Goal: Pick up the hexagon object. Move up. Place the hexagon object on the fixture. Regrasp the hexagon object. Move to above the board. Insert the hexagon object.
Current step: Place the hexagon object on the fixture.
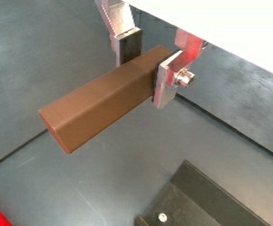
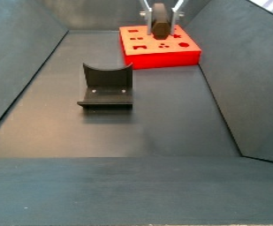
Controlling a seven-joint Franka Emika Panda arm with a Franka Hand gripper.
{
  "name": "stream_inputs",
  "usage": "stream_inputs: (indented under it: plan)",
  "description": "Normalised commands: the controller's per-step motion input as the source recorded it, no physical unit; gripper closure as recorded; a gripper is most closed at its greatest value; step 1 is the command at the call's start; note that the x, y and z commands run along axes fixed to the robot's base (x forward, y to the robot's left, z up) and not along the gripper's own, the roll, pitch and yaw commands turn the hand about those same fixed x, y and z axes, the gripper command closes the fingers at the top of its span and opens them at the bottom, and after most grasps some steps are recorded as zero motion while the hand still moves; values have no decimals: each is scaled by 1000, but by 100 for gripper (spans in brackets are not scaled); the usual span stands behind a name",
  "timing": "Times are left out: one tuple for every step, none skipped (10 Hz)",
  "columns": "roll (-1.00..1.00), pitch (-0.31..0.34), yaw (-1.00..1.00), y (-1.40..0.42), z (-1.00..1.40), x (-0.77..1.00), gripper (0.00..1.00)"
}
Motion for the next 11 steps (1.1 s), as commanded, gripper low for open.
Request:
stream_inputs:
  plan:
    - [-1000,0,103,24,4,1000,100]
    - [-1000,26,86,42,0,1000,100]
    - [-1000,45,79,39,-1,1000,100]
    - [-1000,82,53,48,-4,1000,100]
    - [-1000,95,42,50,-12,1000,100]
    - [-1000,118,13,55,-13,1000,100]
    - [-1000,137,-10,59,-15,1000,100]
    - [-864,134,-44,61,-20,1000,100]
    - [-768,129,-57,63,-22,1000,100]
    - [-577,112,-78,65,-22,1000,100]
    - [-431,102,-88,64,-22,935,100]
